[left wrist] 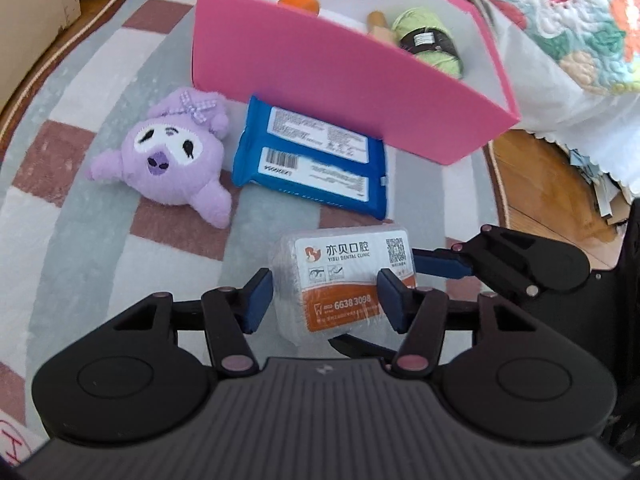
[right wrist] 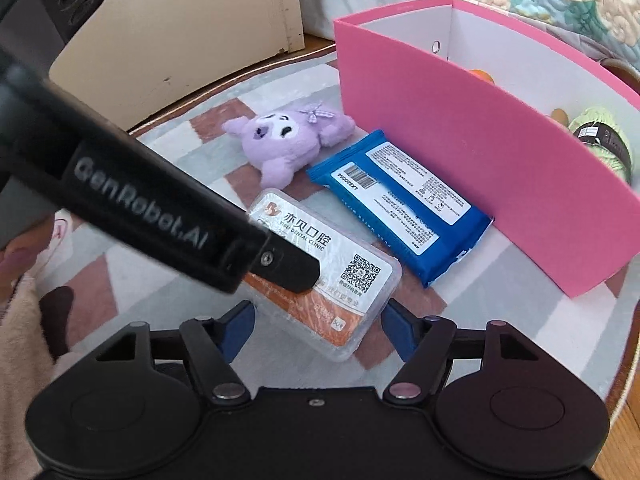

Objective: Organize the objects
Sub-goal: 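Close the left gripper on the dental-floss box and lift it, then lower the dental-floss box into the pink box and open the left gripper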

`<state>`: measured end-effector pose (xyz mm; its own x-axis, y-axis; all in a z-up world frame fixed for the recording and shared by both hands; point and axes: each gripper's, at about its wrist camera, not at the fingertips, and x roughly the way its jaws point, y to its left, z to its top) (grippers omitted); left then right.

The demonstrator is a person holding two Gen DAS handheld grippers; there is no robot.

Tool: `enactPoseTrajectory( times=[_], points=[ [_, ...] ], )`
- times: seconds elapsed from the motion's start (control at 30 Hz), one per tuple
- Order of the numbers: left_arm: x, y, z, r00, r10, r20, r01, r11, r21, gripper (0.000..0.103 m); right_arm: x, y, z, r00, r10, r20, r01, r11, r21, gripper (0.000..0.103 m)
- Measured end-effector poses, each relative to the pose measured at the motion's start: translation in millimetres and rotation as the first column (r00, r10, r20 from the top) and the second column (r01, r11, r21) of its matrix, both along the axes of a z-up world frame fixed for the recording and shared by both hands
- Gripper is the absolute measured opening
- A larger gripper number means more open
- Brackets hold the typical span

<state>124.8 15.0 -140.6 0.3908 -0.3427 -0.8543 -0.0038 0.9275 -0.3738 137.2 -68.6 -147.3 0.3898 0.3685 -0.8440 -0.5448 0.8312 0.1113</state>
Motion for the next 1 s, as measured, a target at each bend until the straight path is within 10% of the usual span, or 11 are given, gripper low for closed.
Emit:
enactPoseTrajectory(
  times=[1.0],
  points=[
    [31.4,-18.5,180.7,0.957,-0.061,0.284,0.054,0.998,0.035,0.056,15.6,-22.8,179.6,0.932,0.016,0.361,0.002,0.999,-0.050,0.075]
  ],
)
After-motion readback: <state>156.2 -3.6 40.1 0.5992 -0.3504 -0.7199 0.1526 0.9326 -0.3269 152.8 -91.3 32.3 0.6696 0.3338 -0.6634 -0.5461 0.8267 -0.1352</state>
